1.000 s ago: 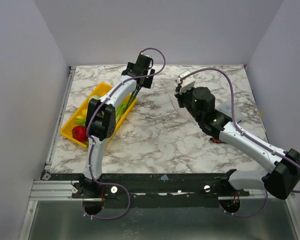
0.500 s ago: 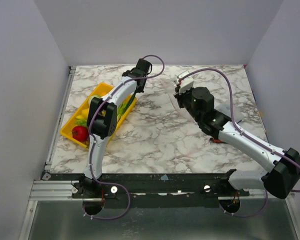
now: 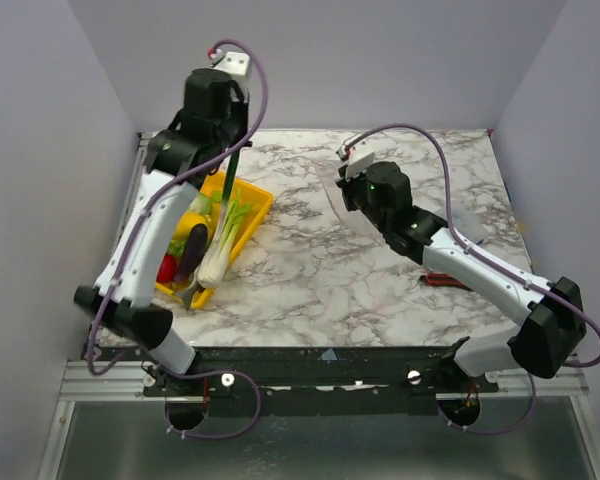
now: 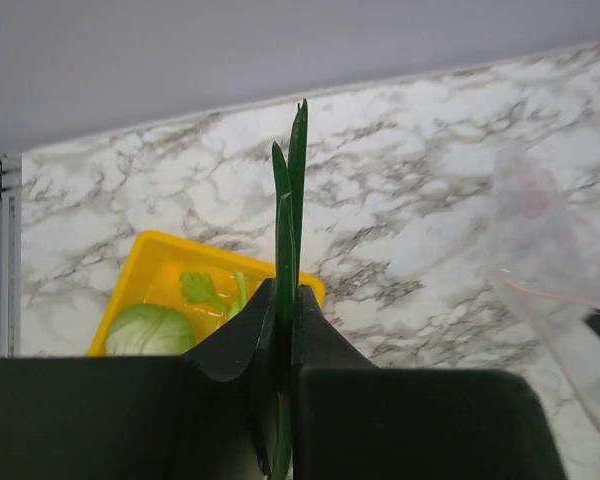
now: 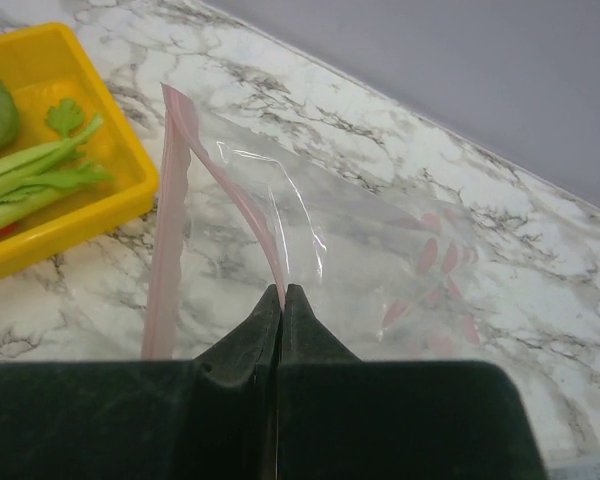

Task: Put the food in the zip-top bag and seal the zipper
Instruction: Pick up the fake vegetable from the bin, then place the fake vegetable in the zipper food storage bag.

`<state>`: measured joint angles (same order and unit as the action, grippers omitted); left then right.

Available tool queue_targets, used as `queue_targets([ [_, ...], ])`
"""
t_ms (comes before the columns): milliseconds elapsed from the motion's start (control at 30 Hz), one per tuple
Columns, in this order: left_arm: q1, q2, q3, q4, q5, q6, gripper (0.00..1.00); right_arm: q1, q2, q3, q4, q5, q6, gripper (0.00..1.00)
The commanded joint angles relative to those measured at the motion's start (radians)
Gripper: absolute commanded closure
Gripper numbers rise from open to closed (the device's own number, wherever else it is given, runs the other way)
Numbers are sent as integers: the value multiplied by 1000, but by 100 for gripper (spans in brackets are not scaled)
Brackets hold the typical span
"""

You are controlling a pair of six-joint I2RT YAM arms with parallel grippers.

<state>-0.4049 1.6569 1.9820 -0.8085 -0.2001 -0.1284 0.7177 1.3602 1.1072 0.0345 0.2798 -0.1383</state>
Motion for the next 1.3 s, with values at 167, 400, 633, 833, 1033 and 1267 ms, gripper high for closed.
queue_targets([
  [167,0,-396,-91,87,369,-121,100,-5,100,269,-304,-63,198,100],
  [400,0,-719,-492,750,615,-334,100,-5,66,313,-355,-165,306,99],
  [633,-1,-770,-698,1277,613,-578,100,-5,77,320,-354,-169,382,100],
  [833,-23,-732,-817,1575,588,-601,100,-5,82,368,-354,-147,587,99],
  [1033,-23,-723,-873,1663,548,-587,100,-6,92,425,-355,-197,692,99],
  [1267,-23,-730,-800,1591,577,-587,100,-5,113,422,-357,-210,683,99],
])
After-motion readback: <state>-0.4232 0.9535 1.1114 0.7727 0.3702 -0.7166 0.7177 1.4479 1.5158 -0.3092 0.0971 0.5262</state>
